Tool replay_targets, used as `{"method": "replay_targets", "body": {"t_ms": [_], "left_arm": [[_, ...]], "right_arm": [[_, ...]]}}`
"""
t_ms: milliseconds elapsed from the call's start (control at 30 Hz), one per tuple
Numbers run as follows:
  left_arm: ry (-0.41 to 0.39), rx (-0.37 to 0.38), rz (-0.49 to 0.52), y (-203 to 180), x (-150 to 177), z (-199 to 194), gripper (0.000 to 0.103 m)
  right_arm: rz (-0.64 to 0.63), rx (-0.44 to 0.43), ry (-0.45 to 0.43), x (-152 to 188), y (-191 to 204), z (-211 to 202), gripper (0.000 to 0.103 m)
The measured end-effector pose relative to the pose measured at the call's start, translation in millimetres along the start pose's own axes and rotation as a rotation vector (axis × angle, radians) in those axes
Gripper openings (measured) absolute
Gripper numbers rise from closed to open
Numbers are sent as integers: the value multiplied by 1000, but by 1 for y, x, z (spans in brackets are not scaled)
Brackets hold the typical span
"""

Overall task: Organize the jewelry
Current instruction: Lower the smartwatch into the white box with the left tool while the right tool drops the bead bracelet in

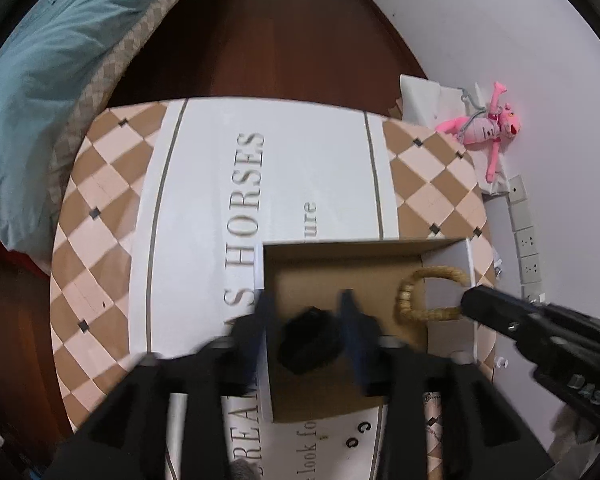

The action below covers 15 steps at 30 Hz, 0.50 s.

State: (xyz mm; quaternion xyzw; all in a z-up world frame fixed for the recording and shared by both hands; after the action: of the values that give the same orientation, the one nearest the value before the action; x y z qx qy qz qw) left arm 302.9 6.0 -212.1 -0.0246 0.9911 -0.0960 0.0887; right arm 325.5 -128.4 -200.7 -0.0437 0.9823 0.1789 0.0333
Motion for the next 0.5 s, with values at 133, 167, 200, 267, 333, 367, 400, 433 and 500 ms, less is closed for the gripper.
{"method": "replay_targets", "body": {"t_ms": [133, 167, 200, 267, 333, 367, 400, 433, 500], "left_arm": [[-39, -32, 2, 4, -2, -11, 81], [-46, -49, 3, 7, -1, -14, 82], [-53, -60, 4, 8, 0, -16, 88], [-71, -79, 0, 12, 4, -19, 97], [-88, -104, -1, 15, 9, -22, 97], [-97, -120, -1, 15, 12, -23, 97], [-107, -133, -3, 16, 15, -24, 97], [-116, -143, -3, 16, 20, -24, 97], [-129, -161, -4, 17, 28, -24, 98]], "right_arm": [[38, 1, -7, 4, -14, -2, 57], [39, 24, -19, 5, -18, -5, 57], [36, 40, -30, 6, -20, -7, 57], [29, 105, -48, 13, -26, -11, 59], [6, 184, -71, 18, -29, -15, 79], [-6, 236, -80, 23, -31, -15, 85], [-11, 276, -84, 26, -33, -15, 92], [-20, 314, -89, 31, -34, -14, 92], [-35, 363, -88, 40, -35, -9, 93]]}}
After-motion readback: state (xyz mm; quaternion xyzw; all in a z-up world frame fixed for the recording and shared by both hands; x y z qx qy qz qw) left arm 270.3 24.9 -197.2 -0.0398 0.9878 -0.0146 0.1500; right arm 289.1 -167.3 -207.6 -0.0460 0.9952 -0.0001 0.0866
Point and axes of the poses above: each gripper's, at about its wrist camera, not at the fingertips, and z roughly the way its jaws point, y to its left, x to its underside, the point moved 7 cm from there along z, roughly the way its jaws point, and after that the axes turned 5 degrees about y, right-handed, at the moved point
